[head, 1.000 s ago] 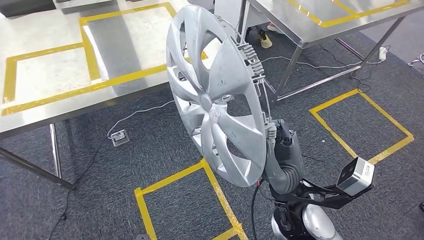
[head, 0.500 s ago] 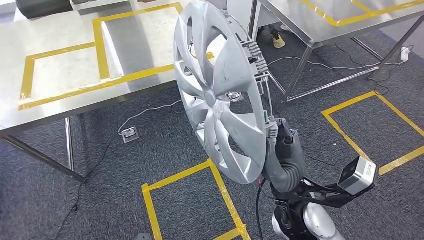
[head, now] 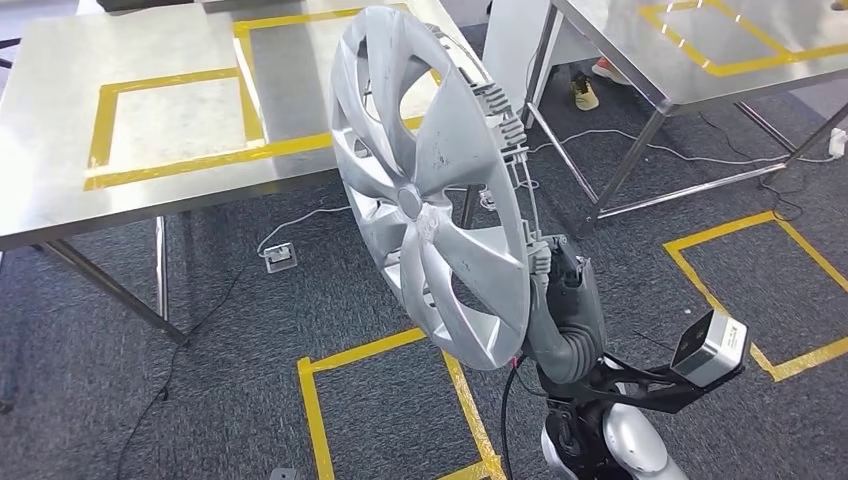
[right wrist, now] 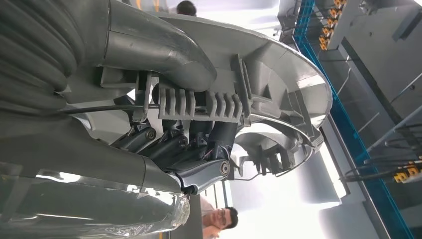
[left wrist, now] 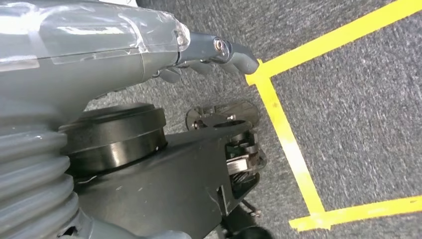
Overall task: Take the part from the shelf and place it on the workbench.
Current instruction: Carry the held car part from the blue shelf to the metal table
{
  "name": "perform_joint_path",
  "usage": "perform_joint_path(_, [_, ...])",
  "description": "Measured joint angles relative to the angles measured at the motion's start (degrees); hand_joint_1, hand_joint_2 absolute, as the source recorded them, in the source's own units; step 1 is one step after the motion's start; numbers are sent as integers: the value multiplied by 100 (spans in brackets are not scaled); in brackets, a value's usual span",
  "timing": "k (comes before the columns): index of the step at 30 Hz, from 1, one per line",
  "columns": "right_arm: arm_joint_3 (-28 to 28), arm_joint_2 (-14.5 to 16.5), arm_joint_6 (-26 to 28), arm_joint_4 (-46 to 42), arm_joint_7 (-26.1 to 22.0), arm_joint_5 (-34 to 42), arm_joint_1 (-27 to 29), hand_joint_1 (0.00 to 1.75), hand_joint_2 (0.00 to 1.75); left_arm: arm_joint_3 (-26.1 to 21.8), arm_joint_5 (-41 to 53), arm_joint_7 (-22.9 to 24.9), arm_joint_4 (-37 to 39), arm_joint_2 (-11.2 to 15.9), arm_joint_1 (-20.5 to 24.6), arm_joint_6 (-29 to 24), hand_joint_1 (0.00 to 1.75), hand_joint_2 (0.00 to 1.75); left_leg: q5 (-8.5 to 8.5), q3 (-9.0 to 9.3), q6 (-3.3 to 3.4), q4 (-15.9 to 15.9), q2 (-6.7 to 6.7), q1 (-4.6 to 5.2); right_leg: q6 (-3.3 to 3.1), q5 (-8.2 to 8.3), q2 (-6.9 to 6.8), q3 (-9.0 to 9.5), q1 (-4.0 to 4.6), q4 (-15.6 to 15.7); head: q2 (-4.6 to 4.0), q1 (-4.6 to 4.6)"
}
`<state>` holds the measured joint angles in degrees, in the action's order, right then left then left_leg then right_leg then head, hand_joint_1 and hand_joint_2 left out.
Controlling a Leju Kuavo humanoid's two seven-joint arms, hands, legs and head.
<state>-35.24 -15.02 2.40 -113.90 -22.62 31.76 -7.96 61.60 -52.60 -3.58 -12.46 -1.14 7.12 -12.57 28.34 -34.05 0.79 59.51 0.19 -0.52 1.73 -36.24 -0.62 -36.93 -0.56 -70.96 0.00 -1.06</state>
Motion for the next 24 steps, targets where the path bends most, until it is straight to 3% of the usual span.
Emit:
perform_joint_path(1, [-1,0,0,4,0,1,1,175,175,0,0,0,0,0,-2,0,0,175,-1,1,6,1,-32,8,-5,-71,8,-121,2,-271,0,-31])
perform_joint_path(2, [-1,0,-1,8,0,1,2,175,175,0,0,0,0,0,-3,0,0,175,-1,5,8,1,-66,15,-21,-28,13,-160,4,-346,0,-59])
perform_joint_path(3, [-1,0,-1,10,0,1,2,175,175,0,0,0,0,0,-4,0,0,175,-1,11,8,2,-99,21,-48,124,22,-98,6,-191,0,-85])
perform_joint_path(6, [0,0,-1,9,0,0,-4,175,175,-1,0,-2,0,-8,2,-1,0,175,-5,18,-3,4,-184,39,-163,683,136,361,21,879,0,-145])
perform_joint_path(8, [1,0,-4,8,0,1,-14,175,175,0,1,-2,0,-18,5,-1,0,175,-27,-25,-46,6,-214,41,-204,738,188,489,35,1203,0,-159])
perform_joint_path(11, [1,0,-7,8,0,1,-17,175,175,2,1,-1,0,-19,-4,2,0,175,-7,-82,-135,34,-183,38,-234,770,139,504,22,1322,0,-153])
perform_joint_path(13, [1,3,-7,7,0,1,-18,175,175,2,0,-2,0,-14,-1,2,0,175,244,-237,-193,379,-79,36,-262,817,81,520,1,1393,0,-99])
perform_joint_path(15, [0,4,-7,8,0,1,-15,175,175,2,0,-2,0,-10,0,2,0,175,607,-552,-245,1085,-21,17,-275,823,27,519,8,1397,0,-22])
perform_joint_path(16, [-1,4,-7,10,0,1,-11,175,175,2,0,-2,0,-9,-4,2,0,175,708,-686,-266,1383,-21,7,-275,822,-1,519,10,1395,0,7])
perform_joint_path(17, [-2,3,-7,12,0,1,-7,175,175,2,0,-2,0,-8,-7,2,0,175,704,-742,-281,1510,-17,-1,-272,819,-28,519,10,1392,0,34])
perform_joint_path(18, [-2,3,-7,13,0,1,-5,175,175,2,0,-2,0,-7,-9,2,0,175,587,-687,-291,1413,-6,-7,-266,816,-50,521,8,1386,0,62])
perform_joint_path(21, [-3,4,-7,11,0,1,-5,175,175,1,-1,-2,-1,1,-5,2,0,175,90,-146,-266,365,140,-1,-200,774,-94,522,16,1332,0,147])
perform_joint_path(22, [-3,3,-7,10,0,0,-4,175,175,1,-1,-2,-1,2,-2,2,0,175,36,-32,-232,134,185,9,-170,761,-105,516,29,1311,0,161])
perform_joint_path(24, [-3,1,-7,9,0,0,-4,175,175,1,-1,-2,-1,0,-1,2,0,175,46,14,-155,14,184,34,-125,754,-145,508,51,1296,0,155])
